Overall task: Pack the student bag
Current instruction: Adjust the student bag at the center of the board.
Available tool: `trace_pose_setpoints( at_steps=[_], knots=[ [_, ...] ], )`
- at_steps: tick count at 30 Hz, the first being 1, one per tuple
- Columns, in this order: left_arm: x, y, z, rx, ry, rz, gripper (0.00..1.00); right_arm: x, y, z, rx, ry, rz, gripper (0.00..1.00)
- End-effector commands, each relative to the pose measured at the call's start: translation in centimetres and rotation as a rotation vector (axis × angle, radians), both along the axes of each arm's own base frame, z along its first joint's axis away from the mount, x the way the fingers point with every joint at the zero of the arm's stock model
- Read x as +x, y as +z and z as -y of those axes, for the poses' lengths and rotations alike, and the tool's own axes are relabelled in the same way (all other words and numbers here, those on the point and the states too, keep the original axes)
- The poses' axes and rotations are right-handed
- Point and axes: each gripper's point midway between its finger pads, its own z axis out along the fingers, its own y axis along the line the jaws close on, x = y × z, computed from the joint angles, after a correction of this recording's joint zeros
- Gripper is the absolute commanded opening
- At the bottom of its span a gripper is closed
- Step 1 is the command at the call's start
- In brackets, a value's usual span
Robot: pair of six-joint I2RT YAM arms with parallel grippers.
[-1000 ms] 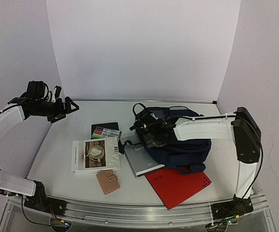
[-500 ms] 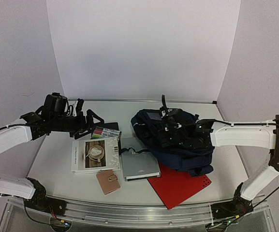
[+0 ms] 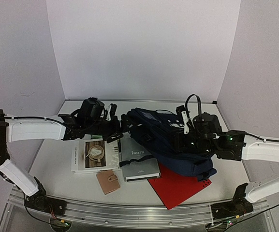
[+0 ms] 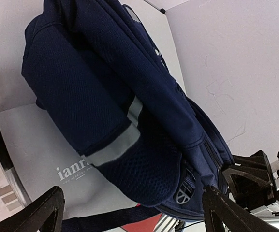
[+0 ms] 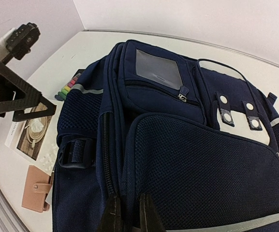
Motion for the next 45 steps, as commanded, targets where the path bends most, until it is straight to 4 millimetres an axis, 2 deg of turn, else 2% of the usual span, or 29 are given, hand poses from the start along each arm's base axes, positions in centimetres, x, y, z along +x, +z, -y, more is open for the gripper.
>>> trace_pose_setpoints(
  at_steps=[1, 3, 6, 11, 14, 16, 18, 20, 22, 24, 27, 30, 33, 35, 37, 39, 41, 45],
  knots=[
    [0.9, 3.2, 2.4, -0.101, 0.009, 0.057, 0.99, 0.0, 7.9, -0.8, 0.251, 0.011, 0.143, 0.00],
    [0.8, 2.6, 2.8, -0.097, 0.008, 0.039, 0.96, 0.0, 8.0, -0.7, 0.254, 0.006, 0.145, 0.00],
    [0.6, 1.9, 3.1, -0.096, 0.009, 0.022, 0.85, 0.0, 8.3, -1.0, 0.258, 0.014, 0.143, 0.00],
    [0.8, 1.6, 4.1, -0.101, 0.005, 0.015, 0.80, 0.2, 8.7, -1.9, 0.273, 0.033, 0.132, 0.00],
    [1.0, 1.5, 4.8, -0.111, -0.006, 0.014, 0.67, 0.0, 8.7, -2.9, 0.281, 0.049, 0.122, 0.00],
    [1.1, 1.4, 4.8, -0.113, -0.005, 0.017, 0.54, -0.3, 8.5, -3.8, 0.278, 0.065, 0.114, 0.00],
    [1.4, 1.6, 4.1, -0.092, 0.025, 0.039, 0.31, -0.7, 8.7, -5.0, 0.271, 0.078, 0.114, 0.00],
    [1.6, 2.0, 2.7, -0.044, 0.066, 0.077, 0.12, -1.0, 9.0, -5.6, 0.255, 0.075, 0.115, 0.00],
    [2.0, 3.2, 1.2, -0.008, 0.102, 0.134, 0.01, -1.2, 9.4, -6.1, 0.249, 0.073, 0.111, 0.00],
    [2.4, 4.0, -0.5, 0.042, 0.112, 0.176, 0.00, -1.2, 9.3, -6.4, 0.231, 0.073, 0.090, 0.03],
    [4.0, 5.0, -3.6, 0.092, 0.134, 0.194, 0.00, -0.8, 9.3, -6.1, 0.214, 0.030, 0.053, 0.37],
    [5.9, 4.8, -5.8, 0.106, 0.126, 0.198, 0.00, -0.2, 9.3, -4.5, 0.220, -0.066, 0.033, 0.73],
    [8.2, 3.7, -7.2, 0.142, 0.112, 0.191, 0.00, 0.3, 9.4, -2.1, 0.231, -0.182, 0.027, 0.91],
    [10.1, 2.2, -8.1, 0.177, 0.113, 0.160, 0.00, 0.6, 9.0, -0.5, 0.226, -0.245, 0.015, 0.97],
    [12.0, 1.1, -9.0, 0.202, 0.126, 0.140, 0.01, 1.3, 8.1, 0.7, 0.226, -0.281, -0.015, 0.98],
    [13.9, 0.2, -10.0, 0.230, 0.146, 0.127, 0.08, 2.6, 6.3, 2.1, 0.234, -0.293, -0.083, 0.98],
    [15.0, -0.1, -10.4, 0.260, 0.156, 0.121, 0.19, 4.0, 4.2, 3.8, 0.233, -0.316, -0.146, 0.98],
    [14.8, 0.1, -10.9, 0.291, 0.167, 0.089, 0.48, 5.6, 1.3, 5.7, 0.199, -0.334, -0.212, 0.95]
  ],
)
